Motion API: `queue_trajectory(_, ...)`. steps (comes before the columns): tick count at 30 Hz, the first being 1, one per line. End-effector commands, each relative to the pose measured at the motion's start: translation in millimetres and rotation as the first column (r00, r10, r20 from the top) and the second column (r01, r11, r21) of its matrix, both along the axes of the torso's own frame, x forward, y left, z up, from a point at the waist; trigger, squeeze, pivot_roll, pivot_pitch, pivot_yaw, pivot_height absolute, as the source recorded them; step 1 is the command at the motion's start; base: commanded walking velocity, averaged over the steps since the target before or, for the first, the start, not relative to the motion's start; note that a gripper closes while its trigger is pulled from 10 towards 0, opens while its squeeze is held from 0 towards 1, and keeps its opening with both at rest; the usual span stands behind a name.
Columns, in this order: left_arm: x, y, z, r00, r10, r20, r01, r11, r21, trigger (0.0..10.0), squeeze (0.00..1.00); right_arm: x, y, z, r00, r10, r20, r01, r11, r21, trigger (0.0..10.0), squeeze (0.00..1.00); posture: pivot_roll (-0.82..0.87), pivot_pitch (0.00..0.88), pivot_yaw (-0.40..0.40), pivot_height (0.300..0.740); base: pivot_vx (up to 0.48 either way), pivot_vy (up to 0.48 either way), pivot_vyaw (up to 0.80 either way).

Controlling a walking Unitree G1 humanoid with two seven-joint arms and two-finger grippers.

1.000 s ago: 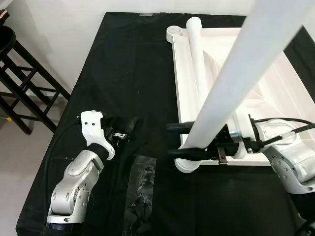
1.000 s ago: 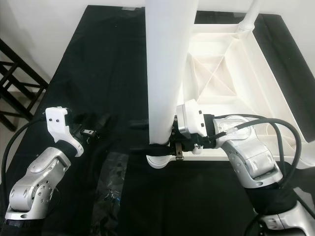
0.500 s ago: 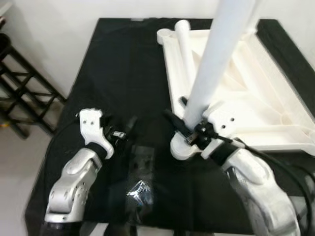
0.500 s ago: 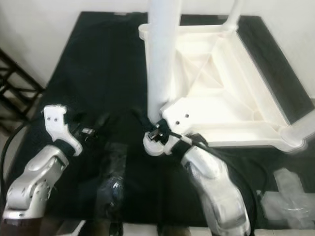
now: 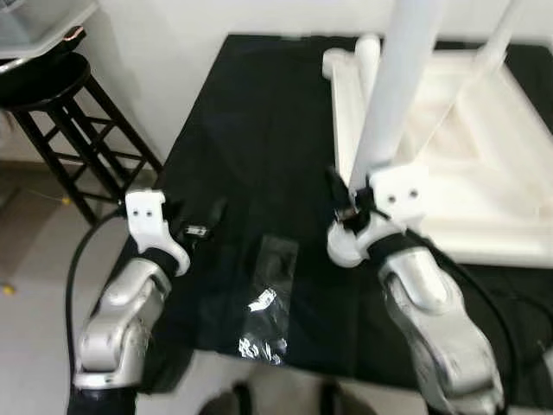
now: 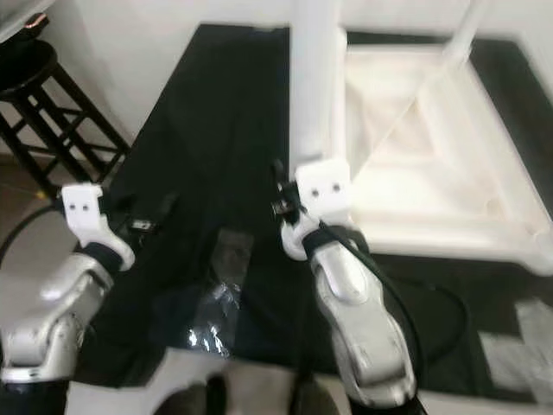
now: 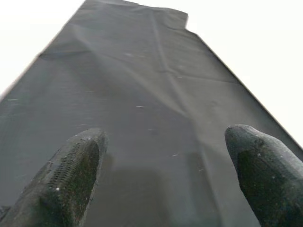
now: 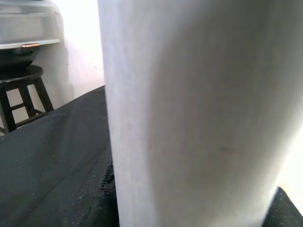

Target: Building children table

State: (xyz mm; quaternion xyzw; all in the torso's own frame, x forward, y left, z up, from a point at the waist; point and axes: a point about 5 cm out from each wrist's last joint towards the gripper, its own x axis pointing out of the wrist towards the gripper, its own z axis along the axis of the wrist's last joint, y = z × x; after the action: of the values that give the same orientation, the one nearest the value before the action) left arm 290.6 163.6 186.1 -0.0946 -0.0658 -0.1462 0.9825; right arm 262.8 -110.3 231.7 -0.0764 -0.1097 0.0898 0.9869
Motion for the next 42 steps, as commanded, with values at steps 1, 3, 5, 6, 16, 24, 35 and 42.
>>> queue_trajectory(1, -0.4, 3.5, -2, 1.0, -0.01, -0.014, 0.011, 1.0, 0.007, 10.0, 0.0, 8.5, -15.9, -62, 0.938, -0.129, -0.322, 0.1, 0.989, -0.106, 10.0, 0.0, 0.05, 0.284, 0.041, 0.74, 0.0, 0.0, 0.0)
queue_trajectory(3, 0.2, 4.4, 1, 1.0, -0.016, -0.005, 0.016, 1.0, 0.009, 10.0, 0.0, 9.0, -15.6, -62, 0.938, -0.131, -0.321, 0.102, 0.989, -0.105, 10.0, 0.0, 0.05, 0.284, 0.041, 0.74, 0.0, 0.0, 0.0)
queue_trajectory(5, 3.7, 10.2, 14, 0.998, -0.044, 0.036, 0.043, 0.999, 0.008, 10.0, 0.0, 10.8, -15.5, -62, 0.939, -0.143, -0.314, 0.116, 0.988, -0.103, 10.0, 0.0, 0.05, 0.283, 0.041, 0.74, 0.0, 0.0, 0.0)
queue_trajectory(6, 5.4, 13.0, 23, 0.996, -0.067, 0.062, 0.067, 0.998, 0.009, 10.0, 0.0, 11.8, -15.7, -61, 0.939, -0.151, -0.309, 0.125, 0.987, -0.103, 10.0, 0.0, 0.05, 0.279, 0.037, 0.74, 0.0, 0.0, 0.0)
queue_trajectory(16, 6.3, 14.6, 101, 0.885, -0.394, 0.249, 0.38, 0.919, 0.107, 10.0, 0.0, 16.1, -10.2, -62, 0.94, -0.164, -0.298, 0.139, 0.985, -0.106, 10.0, 0.0, 0.05, 0.268, 0.037, 0.74, 0.0, 0.0, 0.0)
queue_trajectory(24, 9.5, -14.9, 145, 0.666, -0.699, 0.259, 0.65, 0.715, 0.259, 10.0, 1.0, 22.1, -2.7, -59, 0.95, -0.138, -0.28, 0.117, 0.989, -0.091, 10.0, 0.0, 0.05, 0.252, 0.045, 0.74, 0.0, 0.0, 0.0)
queue_trajectory(35, 25.1, -62.3, 176, 0.428, -0.88, 0.207, 0.833, 0.473, 0.286, 10.0, 0.0, 27.1, 6.5, -53, 0.96, -0.109, -0.257, 0.097, 0.994, -0.06, 10.0, 0.0, 0.05, 0.236, 0.061, 0.74, 0.0, 0.0, 0.0)
queue_trajectory(42, 27.1, -91.5, 189, 0.302, -0.938, 0.168, 0.885, 0.341, 0.316, 10.0, 0.0, 30.3, 10.0, -52, 0.964, -0.098, -0.249, 0.088, 0.995, -0.05, 10.0, 0.0, 0.05, 0.23, 0.069, 0.74, 0.0, 0.0, 0.0)
